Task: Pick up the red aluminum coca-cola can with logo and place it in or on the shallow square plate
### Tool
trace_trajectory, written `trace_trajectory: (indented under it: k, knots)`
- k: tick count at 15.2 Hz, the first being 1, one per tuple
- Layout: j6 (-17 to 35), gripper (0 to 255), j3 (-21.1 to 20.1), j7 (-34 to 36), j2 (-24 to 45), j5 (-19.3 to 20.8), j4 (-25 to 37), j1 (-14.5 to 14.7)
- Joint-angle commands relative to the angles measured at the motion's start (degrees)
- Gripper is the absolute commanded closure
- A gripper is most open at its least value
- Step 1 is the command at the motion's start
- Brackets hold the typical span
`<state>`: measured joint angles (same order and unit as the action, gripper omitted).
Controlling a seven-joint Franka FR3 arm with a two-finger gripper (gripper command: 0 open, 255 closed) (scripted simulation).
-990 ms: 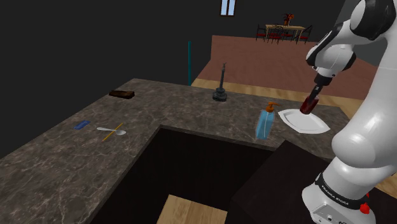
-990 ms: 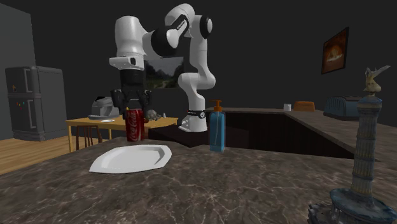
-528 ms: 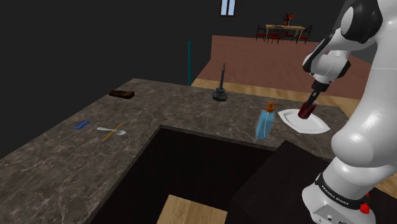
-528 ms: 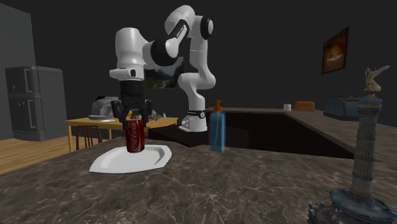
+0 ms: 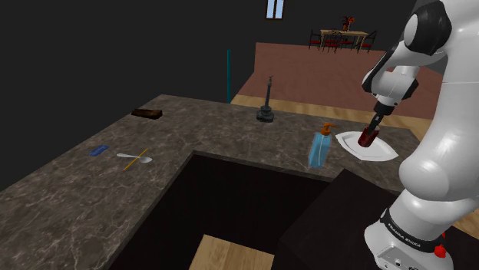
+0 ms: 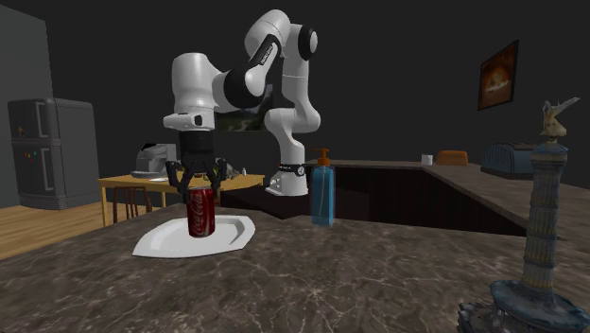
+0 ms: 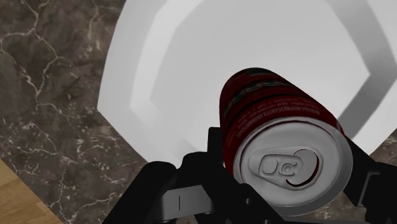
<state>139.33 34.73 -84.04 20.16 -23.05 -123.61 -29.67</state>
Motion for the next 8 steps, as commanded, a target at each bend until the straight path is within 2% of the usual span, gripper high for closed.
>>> trace_trajectory:
  k: [1,4,5,8]
  knots:
    - [0.03,255,-0.02,-0.02,0.03,-0.04,0.03,-0.02]
    - [0.03,255,-0.02,-0.02,0.03,-0.04,0.03,-0.02]
    - [0.02,0,-0.02,-0.01,0.03,-0.04,0.04,-0.01]
    - [0.03,0,-0.02,-0.02,0.02,-0.03,0.02,-0.01]
